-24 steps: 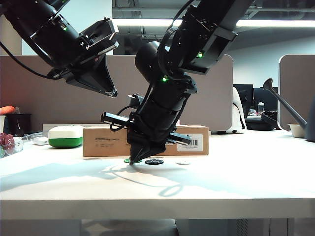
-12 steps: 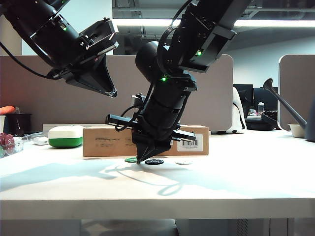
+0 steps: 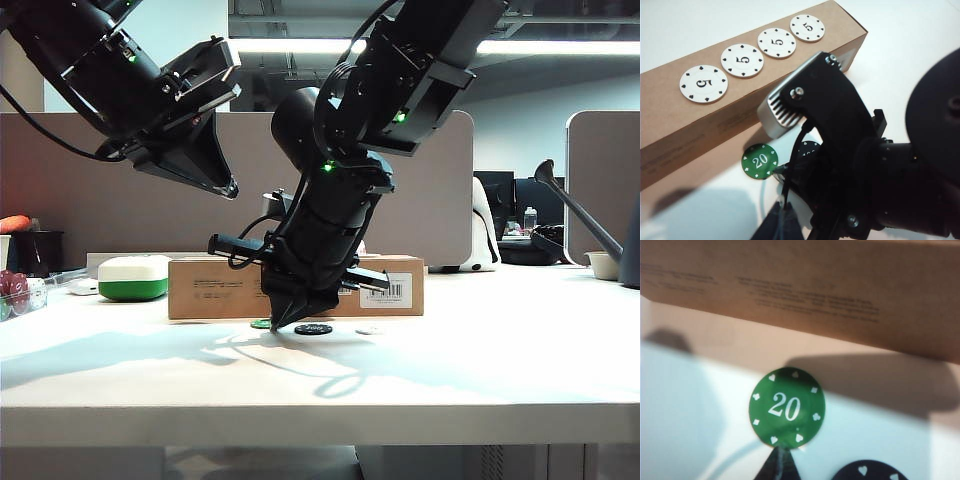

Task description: Push the chip, whose value equals the sum of all the chip values on the rectangular box, forward next to the box.

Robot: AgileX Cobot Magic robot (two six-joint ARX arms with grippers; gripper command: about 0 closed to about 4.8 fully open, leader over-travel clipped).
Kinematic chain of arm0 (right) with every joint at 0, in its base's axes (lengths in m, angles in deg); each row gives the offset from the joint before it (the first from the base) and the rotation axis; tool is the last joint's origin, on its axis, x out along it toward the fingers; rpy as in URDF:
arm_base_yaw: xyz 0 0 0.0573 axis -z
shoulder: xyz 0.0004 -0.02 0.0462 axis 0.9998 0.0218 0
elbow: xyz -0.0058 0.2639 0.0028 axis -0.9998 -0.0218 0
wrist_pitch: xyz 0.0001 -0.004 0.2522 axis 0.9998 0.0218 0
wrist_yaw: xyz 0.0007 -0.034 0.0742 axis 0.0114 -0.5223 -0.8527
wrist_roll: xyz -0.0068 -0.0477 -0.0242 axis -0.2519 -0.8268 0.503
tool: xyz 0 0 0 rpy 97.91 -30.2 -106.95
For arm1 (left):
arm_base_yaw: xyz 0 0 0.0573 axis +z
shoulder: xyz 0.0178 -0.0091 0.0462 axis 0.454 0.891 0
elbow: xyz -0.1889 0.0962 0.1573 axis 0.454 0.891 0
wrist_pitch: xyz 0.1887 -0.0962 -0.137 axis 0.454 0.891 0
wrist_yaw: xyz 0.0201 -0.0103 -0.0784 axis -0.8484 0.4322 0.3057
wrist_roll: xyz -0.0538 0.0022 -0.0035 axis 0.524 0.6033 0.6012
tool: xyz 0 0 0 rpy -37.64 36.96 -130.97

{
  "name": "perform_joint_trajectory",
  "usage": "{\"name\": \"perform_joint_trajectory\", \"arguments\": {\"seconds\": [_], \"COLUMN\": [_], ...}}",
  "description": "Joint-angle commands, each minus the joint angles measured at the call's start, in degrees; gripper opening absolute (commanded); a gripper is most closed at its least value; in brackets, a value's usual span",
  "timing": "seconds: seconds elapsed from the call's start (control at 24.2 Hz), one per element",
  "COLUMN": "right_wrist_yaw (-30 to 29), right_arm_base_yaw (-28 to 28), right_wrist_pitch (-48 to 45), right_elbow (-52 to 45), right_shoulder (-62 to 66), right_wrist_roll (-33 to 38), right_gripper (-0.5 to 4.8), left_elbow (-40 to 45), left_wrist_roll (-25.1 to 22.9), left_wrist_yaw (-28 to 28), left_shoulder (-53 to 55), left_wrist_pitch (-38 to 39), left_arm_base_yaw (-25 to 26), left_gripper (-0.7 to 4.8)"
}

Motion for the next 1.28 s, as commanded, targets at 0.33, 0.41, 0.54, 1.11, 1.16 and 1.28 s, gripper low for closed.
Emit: {"name": "perform_joint_trajectory", "arguments": {"seconds": [0.33,0.41,0.54,1.11,1.16,1.28], "right_wrist_yaw": [1.55,1.51,1.53,-1.53,-1.53,0.31], "right_arm_base_yaw": [0.07,0.04,0.07,0.04,0.02,0.04], "right_wrist_pitch": [-1.68,-2.21,-2.73,-4.52,-4.02,-3.1], "right_elbow": [-0.04,-0.02,-0.02,0.31,0.31,0.28], "right_shoulder": [2.08,2.43,2.67,1.33,0.79,-0.79], "right_wrist_roll": [0.0,0.0,0.0,0.04,0.04,0.0], "right_gripper": [-0.05,-0.05,-0.05,-0.05,-0.05,-0.05], "left_elbow": [-0.13,-0.13,-0.13,-0.13,-0.13,-0.13], "left_wrist_roll": [-0.04,-0.04,-0.04,-0.04,-0.04,-0.04], "left_wrist_yaw": [0.09,0.09,0.09,0.09,0.09,0.09], "left_shoulder": [-0.28,-0.28,-0.28,-0.28,-0.28,-0.28], "left_wrist_pitch": [-0.59,-0.61,-0.59,-0.59,-0.61,-0.61], "left_arm_base_yaw": [-0.11,-0.11,-0.11,-0.11,-0.11,-0.11], "left_gripper": [-0.05,-0.05,-0.05,-0.05,-0.05,-0.05]}}
